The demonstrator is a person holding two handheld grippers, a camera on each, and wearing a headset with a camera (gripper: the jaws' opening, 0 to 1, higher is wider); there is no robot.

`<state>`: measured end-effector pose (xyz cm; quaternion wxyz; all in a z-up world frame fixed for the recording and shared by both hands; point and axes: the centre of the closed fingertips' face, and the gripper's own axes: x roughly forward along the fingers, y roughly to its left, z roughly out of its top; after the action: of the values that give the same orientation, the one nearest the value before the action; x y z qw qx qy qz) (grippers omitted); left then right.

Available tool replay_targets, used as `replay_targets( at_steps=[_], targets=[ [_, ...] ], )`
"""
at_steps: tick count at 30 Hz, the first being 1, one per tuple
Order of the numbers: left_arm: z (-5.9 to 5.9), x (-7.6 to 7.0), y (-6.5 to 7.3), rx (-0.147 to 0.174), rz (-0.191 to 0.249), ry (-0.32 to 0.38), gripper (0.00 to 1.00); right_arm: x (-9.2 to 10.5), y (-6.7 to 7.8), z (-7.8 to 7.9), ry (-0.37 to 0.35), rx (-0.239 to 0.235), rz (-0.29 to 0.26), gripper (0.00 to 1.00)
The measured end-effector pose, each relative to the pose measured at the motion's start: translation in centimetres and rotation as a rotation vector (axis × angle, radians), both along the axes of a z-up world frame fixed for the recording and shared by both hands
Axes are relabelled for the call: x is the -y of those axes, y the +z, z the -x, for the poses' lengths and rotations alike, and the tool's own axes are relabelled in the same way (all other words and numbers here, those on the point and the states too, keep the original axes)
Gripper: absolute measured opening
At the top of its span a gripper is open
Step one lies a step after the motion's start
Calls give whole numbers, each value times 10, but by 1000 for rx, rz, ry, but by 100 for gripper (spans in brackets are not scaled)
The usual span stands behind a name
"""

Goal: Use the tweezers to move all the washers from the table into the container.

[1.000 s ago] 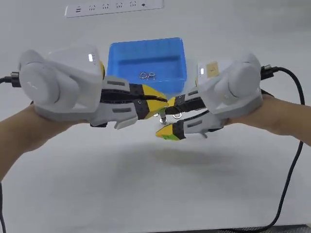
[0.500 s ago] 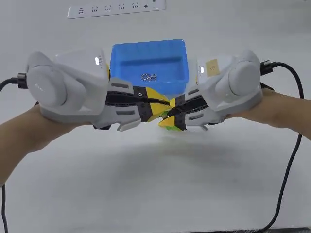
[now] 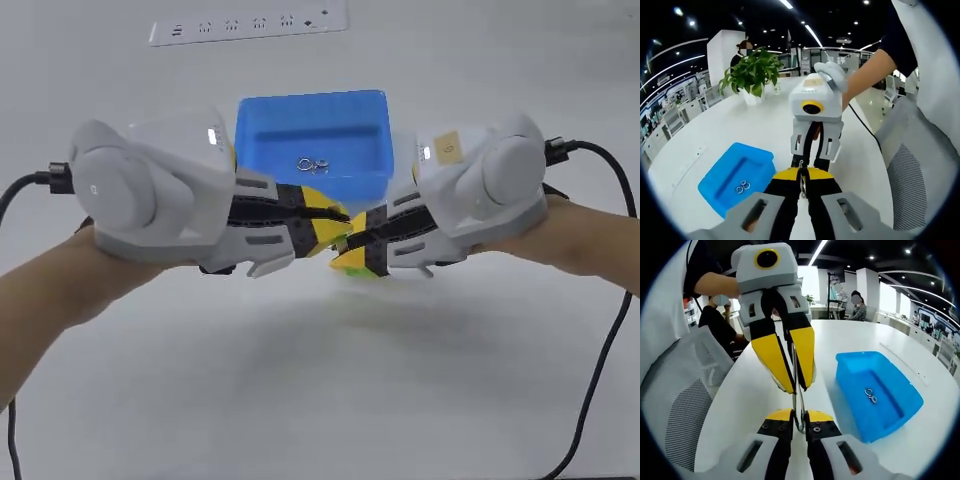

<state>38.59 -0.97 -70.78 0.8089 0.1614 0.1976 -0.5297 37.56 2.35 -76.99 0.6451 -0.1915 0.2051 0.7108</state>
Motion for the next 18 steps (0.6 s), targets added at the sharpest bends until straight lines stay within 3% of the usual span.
replay_targets(
  at_steps=[3, 11, 17, 18],
  targets=[
    [4, -1, 6, -16, 24, 9, 15, 0, 4, -3, -19, -7, -8, 10],
    [18, -15, 21, 8, 37, 63, 25, 0, 24, -6, -35, 13, -22, 10],
    [39, -38, 29, -10, 87, 142, 30, -3, 46, -8, -23, 40, -27, 10],
    [42, -43, 33, -16, 126, 169, 31, -3, 49, -9, -21, 40, -28, 10]
  ],
)
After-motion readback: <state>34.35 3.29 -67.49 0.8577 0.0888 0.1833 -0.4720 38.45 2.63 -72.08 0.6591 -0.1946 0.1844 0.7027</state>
